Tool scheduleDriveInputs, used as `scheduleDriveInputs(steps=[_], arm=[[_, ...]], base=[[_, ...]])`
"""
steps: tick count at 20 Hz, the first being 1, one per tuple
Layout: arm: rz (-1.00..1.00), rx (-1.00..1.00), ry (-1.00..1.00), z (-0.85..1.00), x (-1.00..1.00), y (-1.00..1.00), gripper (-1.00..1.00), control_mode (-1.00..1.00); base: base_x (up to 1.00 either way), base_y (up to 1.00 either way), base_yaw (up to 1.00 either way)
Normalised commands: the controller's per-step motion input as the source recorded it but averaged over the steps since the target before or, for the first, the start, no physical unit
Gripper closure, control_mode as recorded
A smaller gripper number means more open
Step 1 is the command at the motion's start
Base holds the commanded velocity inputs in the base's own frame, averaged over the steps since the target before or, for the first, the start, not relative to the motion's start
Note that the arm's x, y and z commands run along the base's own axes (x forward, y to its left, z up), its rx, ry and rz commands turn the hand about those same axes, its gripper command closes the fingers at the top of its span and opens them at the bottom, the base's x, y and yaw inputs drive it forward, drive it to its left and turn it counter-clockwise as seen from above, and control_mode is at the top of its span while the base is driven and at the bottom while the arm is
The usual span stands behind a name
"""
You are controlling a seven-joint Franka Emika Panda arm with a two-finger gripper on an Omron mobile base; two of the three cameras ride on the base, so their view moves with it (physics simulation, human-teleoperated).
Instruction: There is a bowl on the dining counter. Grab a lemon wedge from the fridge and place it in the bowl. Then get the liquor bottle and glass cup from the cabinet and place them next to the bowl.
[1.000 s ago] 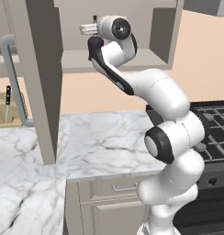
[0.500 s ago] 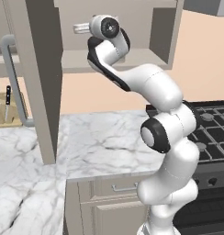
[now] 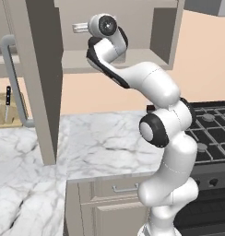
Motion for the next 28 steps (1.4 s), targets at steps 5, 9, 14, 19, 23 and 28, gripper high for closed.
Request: scheduleDriveInputs(steps=[5,9,14,19,23,28], arm=[[0.02,0.05,0.0,0.0,0.11,-0.12,-1.0,-1.0],[0.0,0.0,0.0,0.0,0.02,0.0,-1.0,-1.0],[0.01,0.0,0.0,0.0,0.14,-0.03,-1.0,-1.0],[0.0,0.0,0.0,0.0,0.11,0.0,-1.0,-1.0],[0.02,0.0,-0.01,-0.09,0.1,-0.05,-1.0,-1.0],[0.02,0.0,0.0,-0.2,0.04,-0.13,-1.0,-1.0]], base=[[0.0,0.0,0.0],[0.0,0.0,0.0],[0.0,0.0,0.0],[0.0,0.0,0.0],[0.0,0.0,0.0],[0.0,0.0,0.0]])
